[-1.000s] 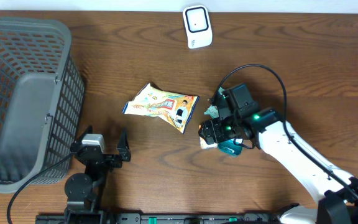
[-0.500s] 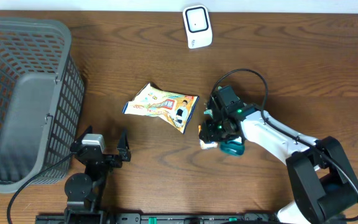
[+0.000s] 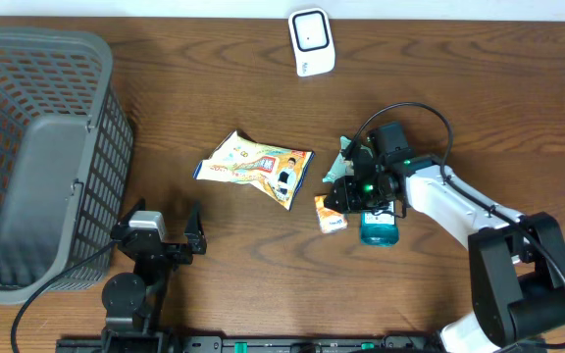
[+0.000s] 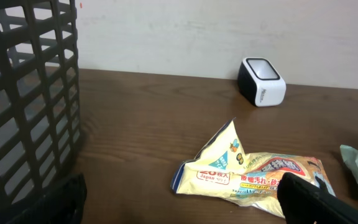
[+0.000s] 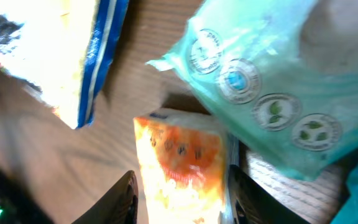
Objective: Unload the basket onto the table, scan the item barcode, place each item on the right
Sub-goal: 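Lower the right gripper and grasp the orange tissue box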
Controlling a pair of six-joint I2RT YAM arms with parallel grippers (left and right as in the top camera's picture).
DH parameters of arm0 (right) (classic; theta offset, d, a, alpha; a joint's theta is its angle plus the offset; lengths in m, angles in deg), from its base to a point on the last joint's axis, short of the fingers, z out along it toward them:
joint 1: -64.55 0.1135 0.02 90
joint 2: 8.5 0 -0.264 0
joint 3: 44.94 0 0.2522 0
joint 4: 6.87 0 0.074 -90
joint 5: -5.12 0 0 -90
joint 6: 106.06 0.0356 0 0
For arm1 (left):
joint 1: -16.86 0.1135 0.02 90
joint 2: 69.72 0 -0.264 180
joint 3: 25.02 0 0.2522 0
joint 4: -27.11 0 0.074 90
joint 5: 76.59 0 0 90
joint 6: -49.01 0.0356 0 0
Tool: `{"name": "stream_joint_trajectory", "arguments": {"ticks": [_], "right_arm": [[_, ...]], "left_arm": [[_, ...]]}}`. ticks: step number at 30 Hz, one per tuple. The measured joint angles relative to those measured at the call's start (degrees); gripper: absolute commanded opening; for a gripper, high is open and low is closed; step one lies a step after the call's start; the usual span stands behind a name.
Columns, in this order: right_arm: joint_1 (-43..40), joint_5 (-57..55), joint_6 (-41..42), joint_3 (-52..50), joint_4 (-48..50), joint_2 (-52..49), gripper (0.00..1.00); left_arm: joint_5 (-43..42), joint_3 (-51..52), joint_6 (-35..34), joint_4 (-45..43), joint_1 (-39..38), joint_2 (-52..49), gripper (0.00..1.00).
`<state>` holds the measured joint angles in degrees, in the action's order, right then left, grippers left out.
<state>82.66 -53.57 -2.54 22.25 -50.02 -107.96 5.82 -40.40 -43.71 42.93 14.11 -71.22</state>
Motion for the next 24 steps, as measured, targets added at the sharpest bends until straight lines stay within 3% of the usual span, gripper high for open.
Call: {"name": "stream_joint_trajectory", "arguments": {"ticks": [3,8,13,20,23,24], "right_arm": [[-0.8,2.1,-1.4,0.0,0.0,0.0,0.47],[-0.9,0.6,-1.0,0.0,0.0,0.0,0.26],[0.3,-7.8,7.9,0.0,-1.7,0.0,0.18],[8.4,-16.2,16.3,0.2,0.6,0.0,0.18],[10.1,-18.2,17.6,0.4,0.8,0.0,0.1],[10.3,-18.6,17.9,0.5,0.8,0.0,0.01]], "left_arm": [[0.0,0.0,0.0,0.0,0.0,0.0,0.98],[0.0,0.0,0.0,0.0,0.0,0.0,0.98],[0.0,0.0,0.0,0.0,0.0,0.0,0.98],[0.0,0.0,0.0,0.0,0.0,0.0,0.98],[0.0,0.0,0.0,0.0,0.0,0.0,0.98],[0.0,0.0,0.0,0.0,0.0,0.0,0.98]]}}
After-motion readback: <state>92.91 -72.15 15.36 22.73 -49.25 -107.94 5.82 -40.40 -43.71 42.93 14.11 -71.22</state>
